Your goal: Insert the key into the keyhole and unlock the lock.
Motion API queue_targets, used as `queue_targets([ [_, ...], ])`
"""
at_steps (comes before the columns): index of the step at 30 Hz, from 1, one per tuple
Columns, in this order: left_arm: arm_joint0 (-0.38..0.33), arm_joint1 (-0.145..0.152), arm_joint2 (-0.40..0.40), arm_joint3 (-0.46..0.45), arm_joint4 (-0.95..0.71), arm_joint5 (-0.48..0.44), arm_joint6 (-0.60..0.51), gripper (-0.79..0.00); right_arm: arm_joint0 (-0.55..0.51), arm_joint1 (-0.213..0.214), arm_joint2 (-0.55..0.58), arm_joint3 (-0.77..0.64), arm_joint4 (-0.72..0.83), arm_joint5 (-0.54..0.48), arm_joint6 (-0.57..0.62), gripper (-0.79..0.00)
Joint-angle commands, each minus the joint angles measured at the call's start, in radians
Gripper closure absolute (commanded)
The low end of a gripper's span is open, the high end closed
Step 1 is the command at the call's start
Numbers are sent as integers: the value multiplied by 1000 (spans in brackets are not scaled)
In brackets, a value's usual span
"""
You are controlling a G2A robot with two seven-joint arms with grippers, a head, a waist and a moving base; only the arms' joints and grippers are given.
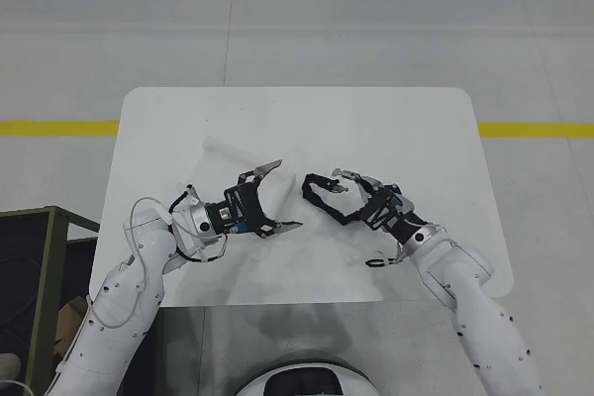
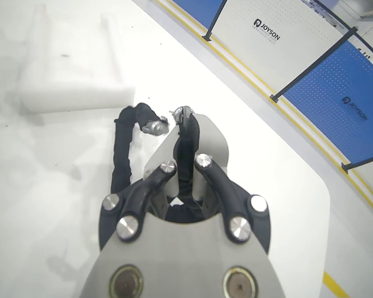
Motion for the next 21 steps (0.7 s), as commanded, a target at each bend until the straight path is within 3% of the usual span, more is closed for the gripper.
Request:
queue_targets([
  [1,0,0,0,0,0,0,0,-785,-8,-6,17,16,182,45,-18,0],
  [6,0,0,0,0,0,0,0,-785,5,-25,45,110,602,85,64,0],
  [7,0,0,0,0,0,0,0,-785,13,-30,44,130,725,77,95,-203],
  [8,0,0,0,0,0,0,0,-785,21,-34,48,155,848,72,119,-785],
  [13,0,0,0,0,0,0,0,-785,63,-39,68,247,1073,138,274,-785],
  [21,0,0,0,0,0,0,0,-785,-6,-40,112,163,1106,142,152,-785],
])
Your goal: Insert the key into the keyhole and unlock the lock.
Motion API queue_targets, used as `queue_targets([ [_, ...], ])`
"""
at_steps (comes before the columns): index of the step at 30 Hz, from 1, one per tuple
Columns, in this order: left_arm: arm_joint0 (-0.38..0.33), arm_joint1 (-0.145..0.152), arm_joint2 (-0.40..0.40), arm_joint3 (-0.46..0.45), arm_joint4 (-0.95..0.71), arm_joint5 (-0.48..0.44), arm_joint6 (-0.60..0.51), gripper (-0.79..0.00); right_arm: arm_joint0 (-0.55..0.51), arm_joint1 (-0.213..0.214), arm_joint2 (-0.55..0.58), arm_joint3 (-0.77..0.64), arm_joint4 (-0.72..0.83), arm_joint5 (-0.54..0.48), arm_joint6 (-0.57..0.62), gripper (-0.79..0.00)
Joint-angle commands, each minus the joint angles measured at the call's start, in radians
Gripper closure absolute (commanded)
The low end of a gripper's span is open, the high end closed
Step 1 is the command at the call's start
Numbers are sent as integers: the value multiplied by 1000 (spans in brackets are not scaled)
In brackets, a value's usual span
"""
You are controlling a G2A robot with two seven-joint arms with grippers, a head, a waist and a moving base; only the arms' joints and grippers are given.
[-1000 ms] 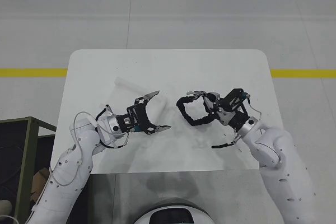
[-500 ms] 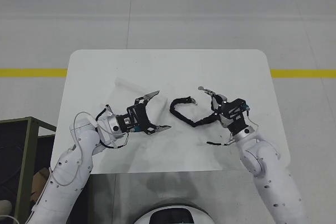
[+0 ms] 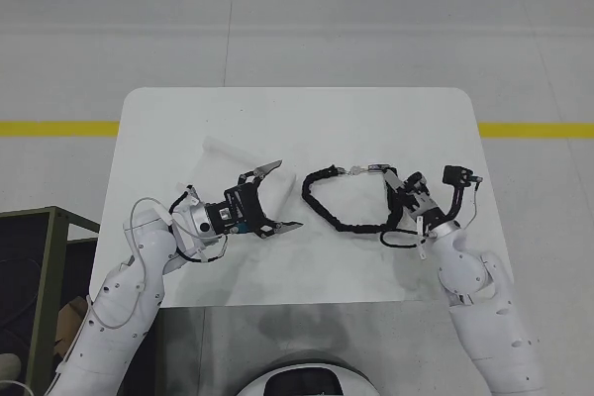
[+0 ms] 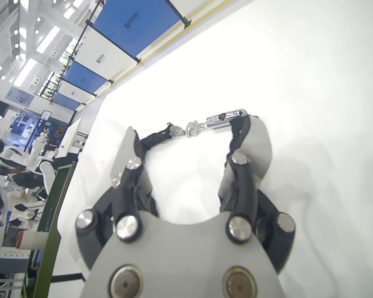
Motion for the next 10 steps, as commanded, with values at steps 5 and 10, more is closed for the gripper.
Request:
queue_targets([
  [5,0,0,0,0,0,0,0,-785,-13,-1,-1,-15,24,-2,-11,-760],
  [10,0,0,0,0,0,0,0,-785,-12,-1,-1,-14,23,-2,-10,-784],
])
